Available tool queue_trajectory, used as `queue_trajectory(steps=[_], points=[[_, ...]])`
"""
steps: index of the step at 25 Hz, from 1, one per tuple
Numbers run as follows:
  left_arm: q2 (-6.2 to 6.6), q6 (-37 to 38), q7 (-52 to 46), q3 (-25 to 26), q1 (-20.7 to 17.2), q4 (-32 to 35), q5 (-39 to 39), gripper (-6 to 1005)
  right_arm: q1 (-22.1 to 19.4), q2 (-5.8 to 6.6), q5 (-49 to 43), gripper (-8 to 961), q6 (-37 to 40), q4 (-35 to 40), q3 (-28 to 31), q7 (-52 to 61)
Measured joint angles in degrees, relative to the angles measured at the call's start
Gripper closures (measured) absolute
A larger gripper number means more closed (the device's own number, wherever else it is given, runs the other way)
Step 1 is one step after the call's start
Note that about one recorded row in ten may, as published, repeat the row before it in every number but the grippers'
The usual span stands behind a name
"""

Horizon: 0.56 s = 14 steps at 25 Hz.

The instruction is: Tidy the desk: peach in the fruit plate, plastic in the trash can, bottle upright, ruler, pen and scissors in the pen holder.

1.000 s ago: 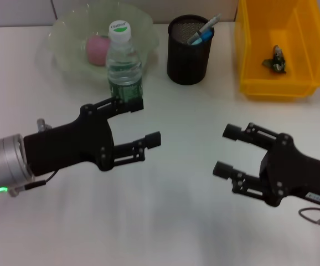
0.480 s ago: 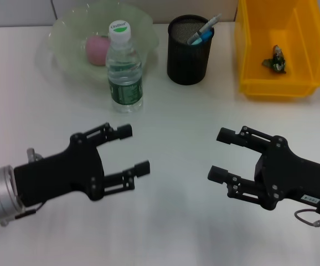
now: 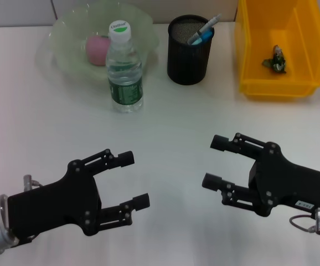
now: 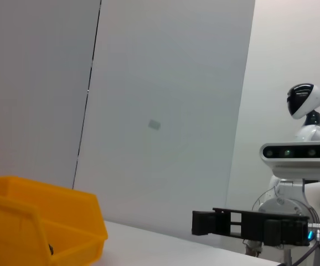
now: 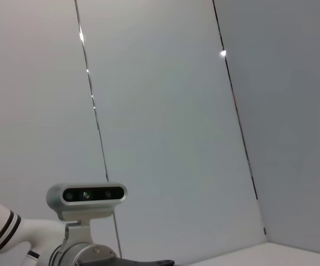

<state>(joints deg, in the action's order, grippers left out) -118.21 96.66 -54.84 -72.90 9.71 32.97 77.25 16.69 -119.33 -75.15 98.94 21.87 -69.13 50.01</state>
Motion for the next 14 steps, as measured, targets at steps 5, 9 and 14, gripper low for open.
queue_trajectory(steps=[5,9,14], points=[[0.00,0.7,0.0,0.5,-1.4,-0.1,0.0,197,0.3,-0.03,0.0,228,-0.4,-1.1,-0.9,0.0],[0.00,0.8,0.5,0.7,-2.1,-0.2,0.0,197,0.7,-0.16,-0.1,228,-1.6,-1.8,-1.5,-0.2],[-0.09,0.8,2.0,0.7,-2.4,-0.8,0.0,197,1.7,-0.21,-0.1,228,-2.0,-3.5,-1.6,-0.7]])
